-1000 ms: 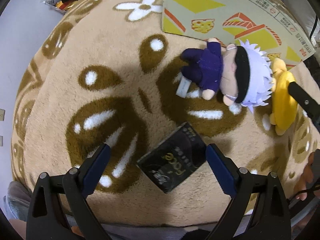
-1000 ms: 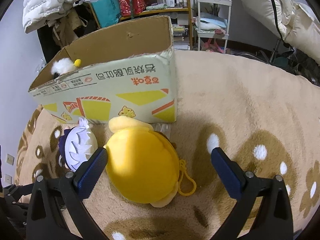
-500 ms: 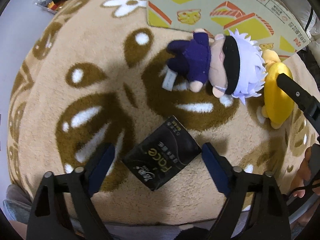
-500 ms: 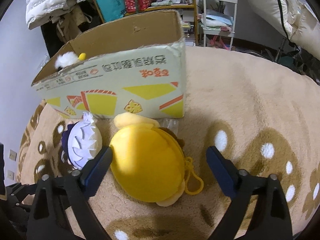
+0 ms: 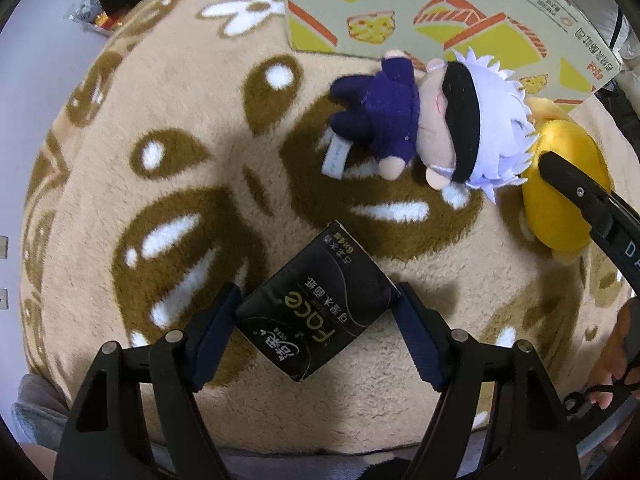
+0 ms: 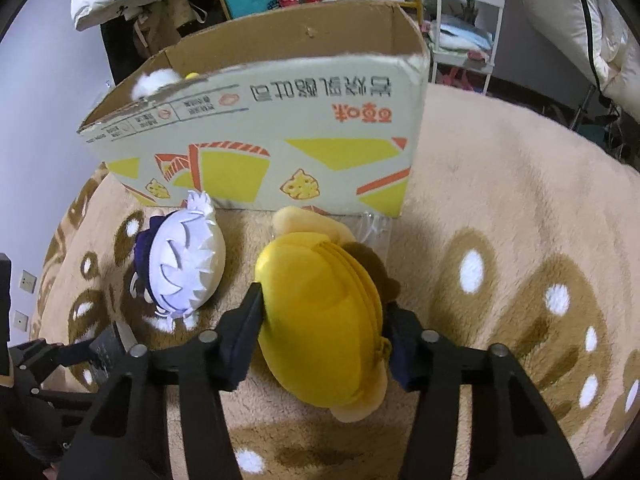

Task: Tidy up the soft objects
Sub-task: 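Grasp the black Face tissue pack with the left tool while the right tool grasps the yellow duck plush, then lift the tissue pack with the left tool while the right tool lifts the duck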

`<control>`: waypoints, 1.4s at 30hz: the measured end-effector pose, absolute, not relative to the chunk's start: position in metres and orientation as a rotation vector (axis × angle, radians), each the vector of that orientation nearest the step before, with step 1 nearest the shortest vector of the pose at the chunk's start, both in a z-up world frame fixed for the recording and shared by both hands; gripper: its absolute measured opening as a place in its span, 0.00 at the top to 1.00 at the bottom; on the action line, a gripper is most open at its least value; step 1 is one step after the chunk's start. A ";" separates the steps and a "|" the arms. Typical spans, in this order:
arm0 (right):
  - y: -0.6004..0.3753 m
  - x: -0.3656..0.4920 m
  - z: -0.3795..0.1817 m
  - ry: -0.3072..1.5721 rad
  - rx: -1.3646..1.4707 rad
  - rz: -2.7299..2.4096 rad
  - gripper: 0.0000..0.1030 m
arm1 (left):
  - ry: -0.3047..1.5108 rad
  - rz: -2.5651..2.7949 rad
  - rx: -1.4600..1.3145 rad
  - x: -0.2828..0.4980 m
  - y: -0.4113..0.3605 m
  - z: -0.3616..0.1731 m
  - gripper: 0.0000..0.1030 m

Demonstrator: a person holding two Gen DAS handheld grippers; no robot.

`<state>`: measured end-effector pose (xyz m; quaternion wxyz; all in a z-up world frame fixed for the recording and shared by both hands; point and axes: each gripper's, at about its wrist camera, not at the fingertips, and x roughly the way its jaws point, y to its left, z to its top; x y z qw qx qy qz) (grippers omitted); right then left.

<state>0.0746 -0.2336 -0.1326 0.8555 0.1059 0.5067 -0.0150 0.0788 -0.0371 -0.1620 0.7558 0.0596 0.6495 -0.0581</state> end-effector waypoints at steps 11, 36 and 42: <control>-0.245 0.059 -0.098 0.945 0.231 -0.075 0.53 | 1.181 -0.069 0.129 0.071 -0.039 -0.117 0.26; -0.252 0.024 0.039 0.432 0.219 -0.071 0.53 | 0.502 -0.073 0.159 0.036 -0.051 0.029 0.26; -0.256 0.032 0.057 0.392 0.206 -0.067 0.53 | 0.423 -0.072 0.175 0.047 -0.056 0.050 0.26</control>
